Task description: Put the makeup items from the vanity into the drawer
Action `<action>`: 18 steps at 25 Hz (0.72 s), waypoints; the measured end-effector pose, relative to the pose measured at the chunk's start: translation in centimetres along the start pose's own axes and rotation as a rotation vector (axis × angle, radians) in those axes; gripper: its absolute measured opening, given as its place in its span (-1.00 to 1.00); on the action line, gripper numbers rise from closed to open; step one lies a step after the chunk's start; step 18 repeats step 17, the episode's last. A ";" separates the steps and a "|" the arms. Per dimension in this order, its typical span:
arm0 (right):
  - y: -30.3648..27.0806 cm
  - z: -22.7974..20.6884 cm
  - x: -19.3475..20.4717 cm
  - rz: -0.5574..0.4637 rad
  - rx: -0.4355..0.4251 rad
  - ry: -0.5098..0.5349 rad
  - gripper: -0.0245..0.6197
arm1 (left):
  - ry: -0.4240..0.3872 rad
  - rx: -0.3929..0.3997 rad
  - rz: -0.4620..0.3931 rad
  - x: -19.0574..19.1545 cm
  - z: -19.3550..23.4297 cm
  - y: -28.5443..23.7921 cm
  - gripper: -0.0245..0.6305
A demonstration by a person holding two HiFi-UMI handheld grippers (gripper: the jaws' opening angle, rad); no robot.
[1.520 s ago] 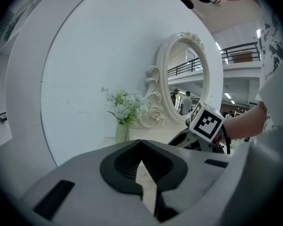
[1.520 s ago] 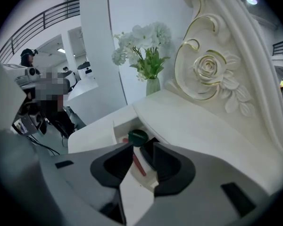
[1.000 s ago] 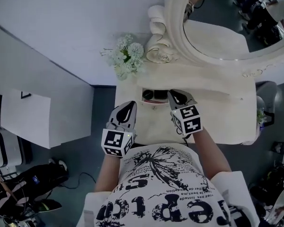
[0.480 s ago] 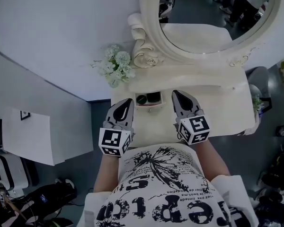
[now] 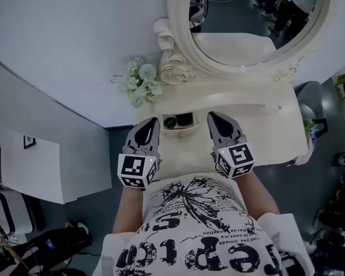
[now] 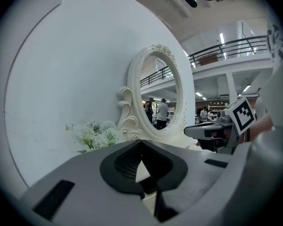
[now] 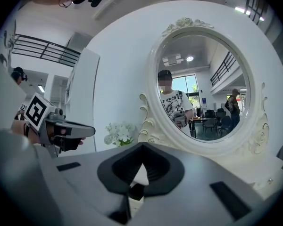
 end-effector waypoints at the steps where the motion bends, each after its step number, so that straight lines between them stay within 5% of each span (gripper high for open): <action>1: 0.0 0.1 0.0 -0.002 -0.002 0.002 -0.87 | 0.000 -0.002 0.000 0.1 0.0 0.1 -0.86; 18: -0.5 0.9 0.5 -0.008 -0.016 0.021 -0.87 | 0.010 -0.027 0.005 0.8 0.9 0.9 -0.86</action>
Point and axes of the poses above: the fingertips, and each gripper's own axes: y backward along the fingers, z to its left, x out of its underside, the point moved 8 cm from there along y, backward along the fingers, and after that the axes turned 9 degrees about x, right-handed, at the moved point
